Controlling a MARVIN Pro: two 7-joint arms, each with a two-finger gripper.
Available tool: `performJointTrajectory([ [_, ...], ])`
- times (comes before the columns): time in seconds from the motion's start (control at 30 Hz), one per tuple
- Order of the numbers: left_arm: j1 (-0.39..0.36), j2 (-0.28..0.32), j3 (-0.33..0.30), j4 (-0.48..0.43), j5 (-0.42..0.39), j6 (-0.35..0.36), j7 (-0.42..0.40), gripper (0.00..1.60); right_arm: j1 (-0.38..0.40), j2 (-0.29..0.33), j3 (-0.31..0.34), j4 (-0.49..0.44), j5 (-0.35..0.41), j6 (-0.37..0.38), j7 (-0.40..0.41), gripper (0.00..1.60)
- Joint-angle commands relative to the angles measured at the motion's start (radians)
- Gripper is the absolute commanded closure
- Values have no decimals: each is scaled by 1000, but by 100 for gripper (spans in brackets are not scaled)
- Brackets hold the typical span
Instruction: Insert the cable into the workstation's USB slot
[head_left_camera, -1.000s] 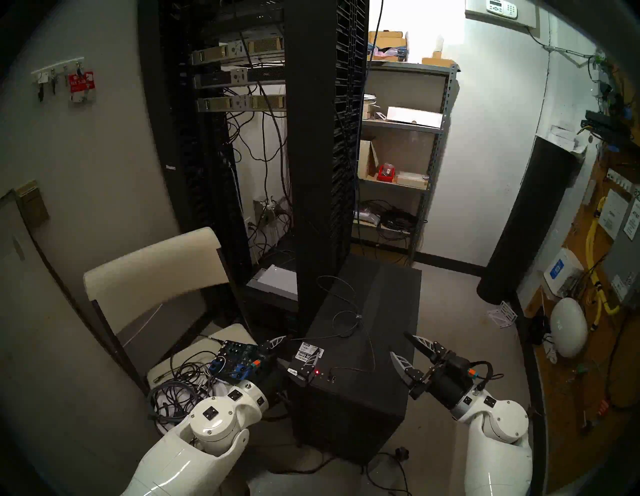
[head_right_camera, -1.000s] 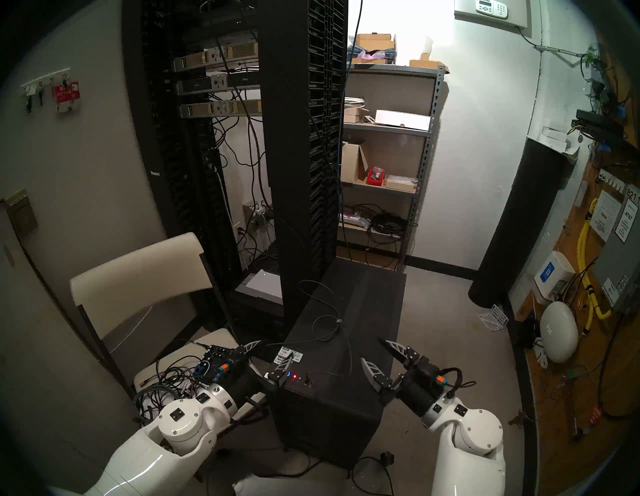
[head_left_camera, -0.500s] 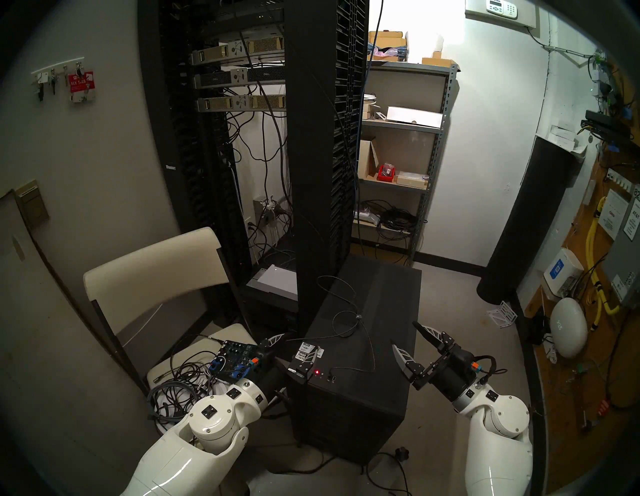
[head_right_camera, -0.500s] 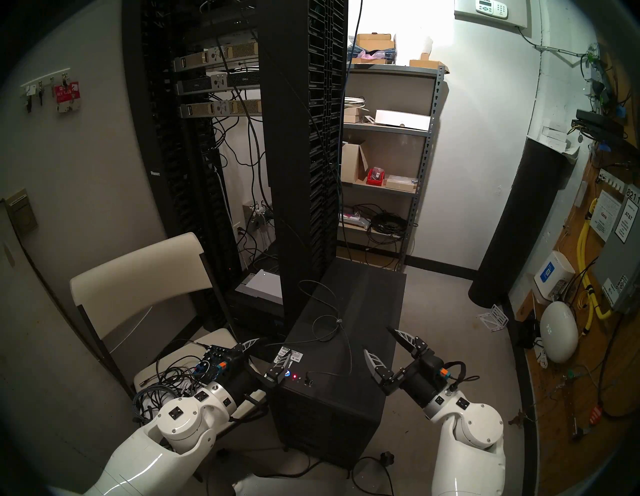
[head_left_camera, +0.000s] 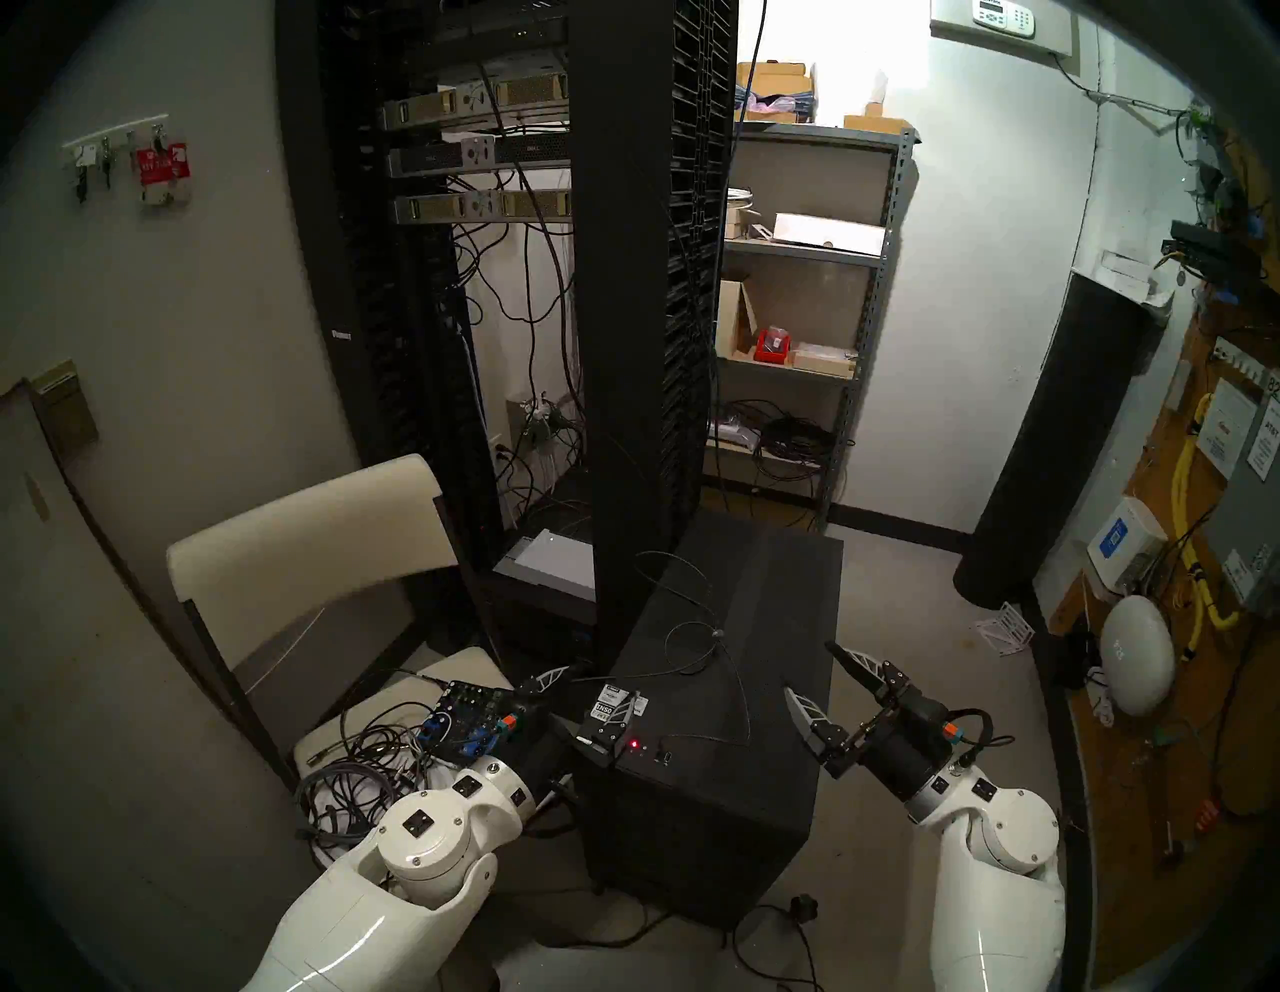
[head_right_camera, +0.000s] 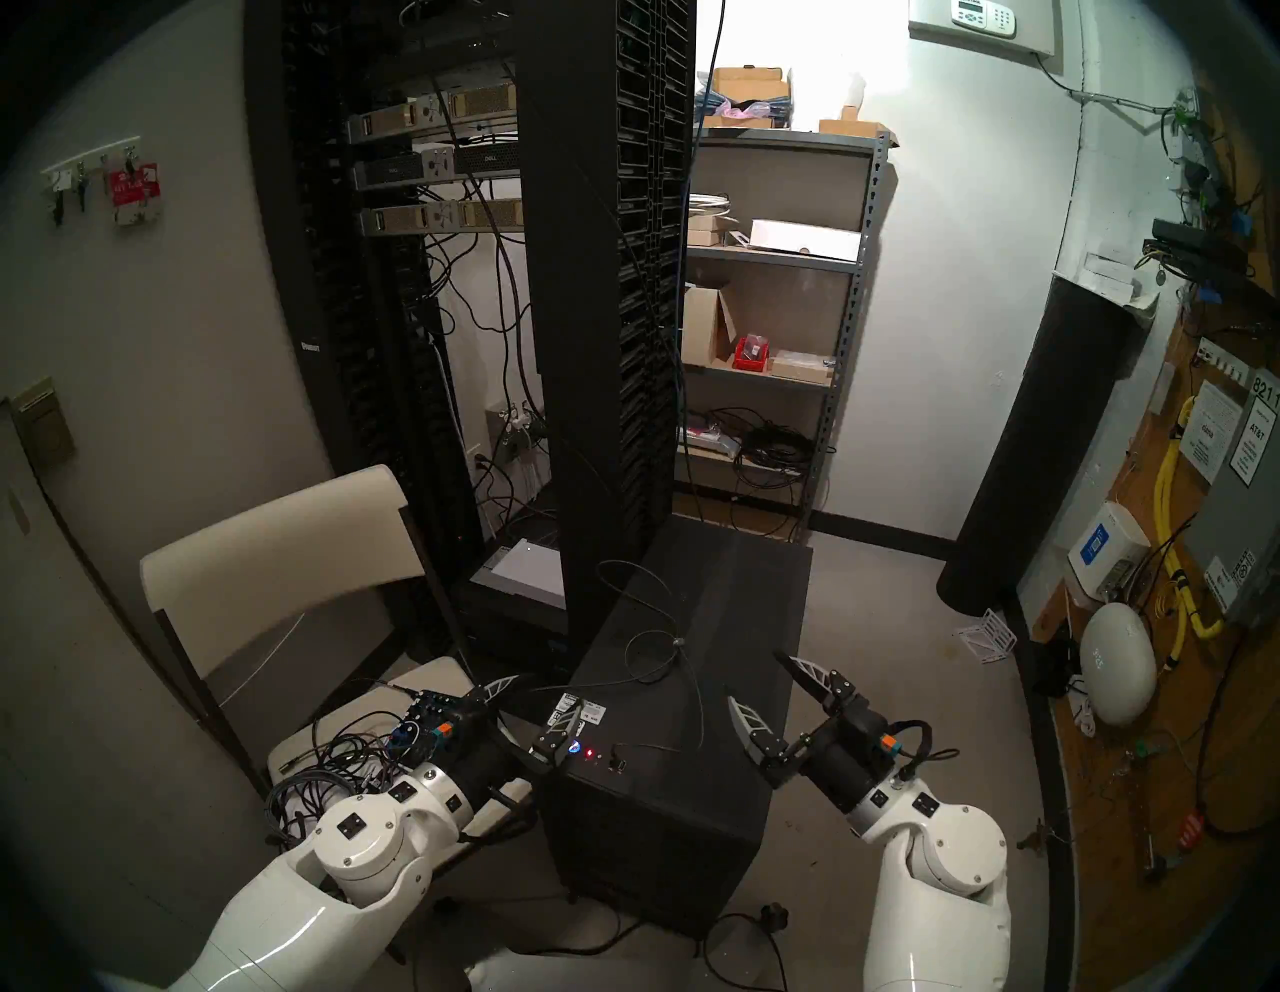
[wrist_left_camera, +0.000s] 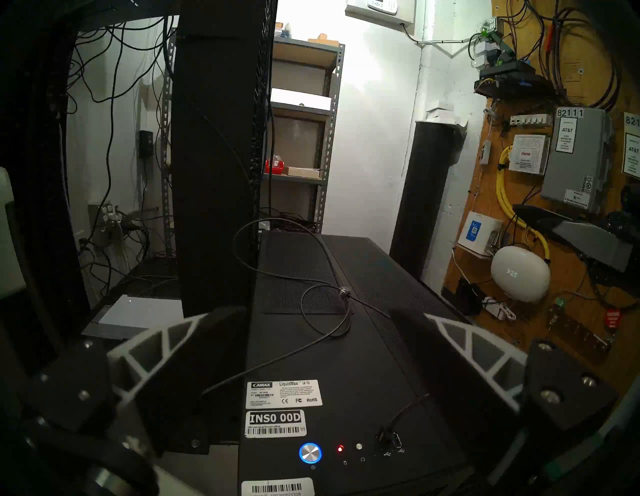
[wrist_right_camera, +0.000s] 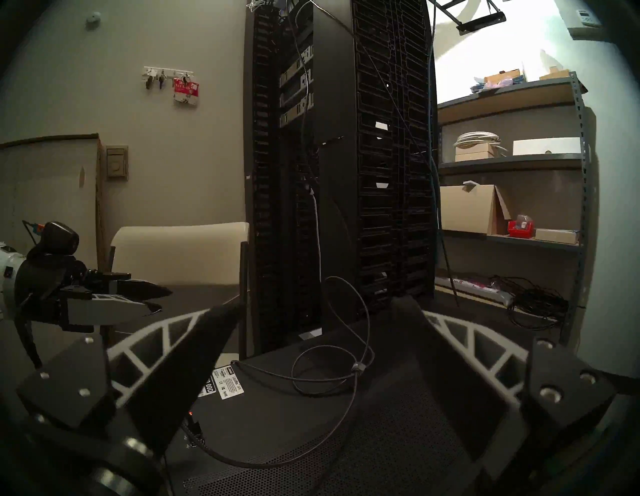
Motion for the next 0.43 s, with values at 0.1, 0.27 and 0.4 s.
performJointTrajectory([
  [0.1,1,-2,0,-23,2,-10,1,0,11,-4,0,-14,12,-2,2,0],
  [0.27,1,-2,0,-23,2,-10,1,0,12,-5,1,-14,11,-2,3,0],
  [0.4,1,-2,0,-23,2,-10,1,0,12,-6,1,-14,11,-2,4,0],
])
